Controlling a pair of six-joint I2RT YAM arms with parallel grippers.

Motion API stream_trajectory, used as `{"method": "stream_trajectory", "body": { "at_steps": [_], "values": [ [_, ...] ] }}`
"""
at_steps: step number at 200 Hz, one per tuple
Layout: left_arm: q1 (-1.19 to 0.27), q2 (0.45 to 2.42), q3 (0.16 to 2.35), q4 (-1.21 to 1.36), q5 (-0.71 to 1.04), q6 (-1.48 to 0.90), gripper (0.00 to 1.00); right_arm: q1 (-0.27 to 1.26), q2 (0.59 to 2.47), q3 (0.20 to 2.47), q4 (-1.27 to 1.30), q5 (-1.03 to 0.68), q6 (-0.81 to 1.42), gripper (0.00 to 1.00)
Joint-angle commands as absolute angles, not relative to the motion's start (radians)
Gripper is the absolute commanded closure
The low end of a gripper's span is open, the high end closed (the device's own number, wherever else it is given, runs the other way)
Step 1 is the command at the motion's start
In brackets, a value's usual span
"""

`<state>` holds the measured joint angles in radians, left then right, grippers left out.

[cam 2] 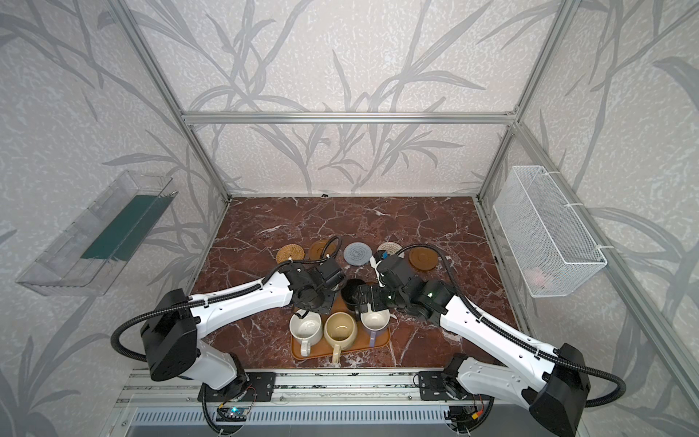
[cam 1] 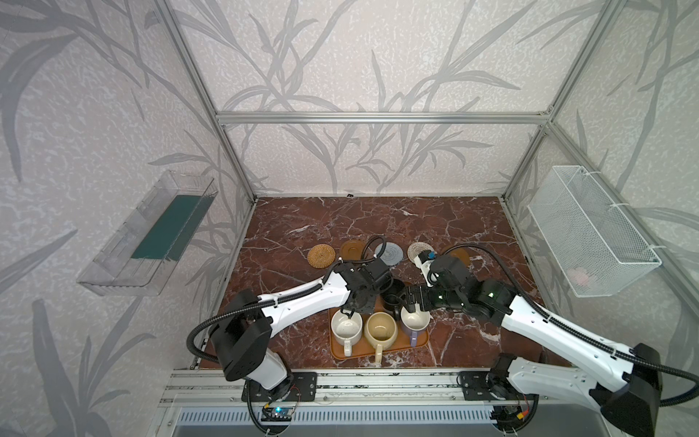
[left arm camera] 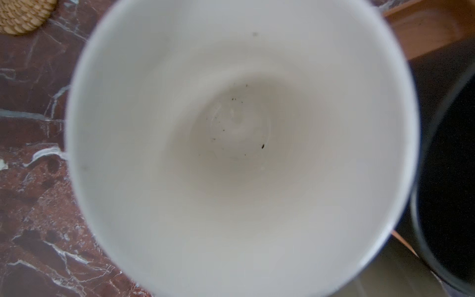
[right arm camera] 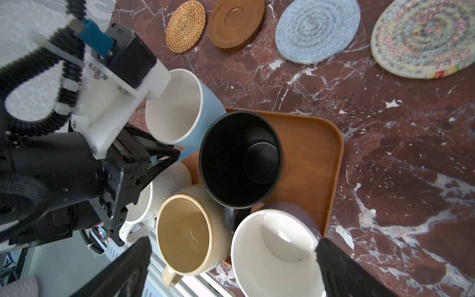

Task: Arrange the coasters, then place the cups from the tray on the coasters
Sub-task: 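Close the left gripper on the white mug with light blue handle, then lift the white mug and carry it toward the small woven rattan coaster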

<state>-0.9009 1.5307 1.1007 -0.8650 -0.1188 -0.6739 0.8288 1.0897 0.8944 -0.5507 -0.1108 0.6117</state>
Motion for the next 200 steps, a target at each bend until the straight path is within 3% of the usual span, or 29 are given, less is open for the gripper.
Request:
{"method": "stream_trajectory", "body": {
  "at_steps": [1, 116, 200],
  "values": [
    [-0.894, 1.462, 1.145, -0.877, -0.181, -0.701, 1.0, 0.834, 1.069, 0.885, -0.498, -0.134, 0.595, 0.01],
    [-0.869, 1.356, 1.223, -0.938, -0.268, -0.665, 1.0, 0.835, 1.029, 0.893, -0.405, -0.144, 0.597, 0.01],
    [-0.747, 1.356, 1.302, -0.961, -0.272, -0.616, 1.0, 0.833, 1.171, 1.064, -0.411, -0.128, 0.581, 0.01]
  ]
}}
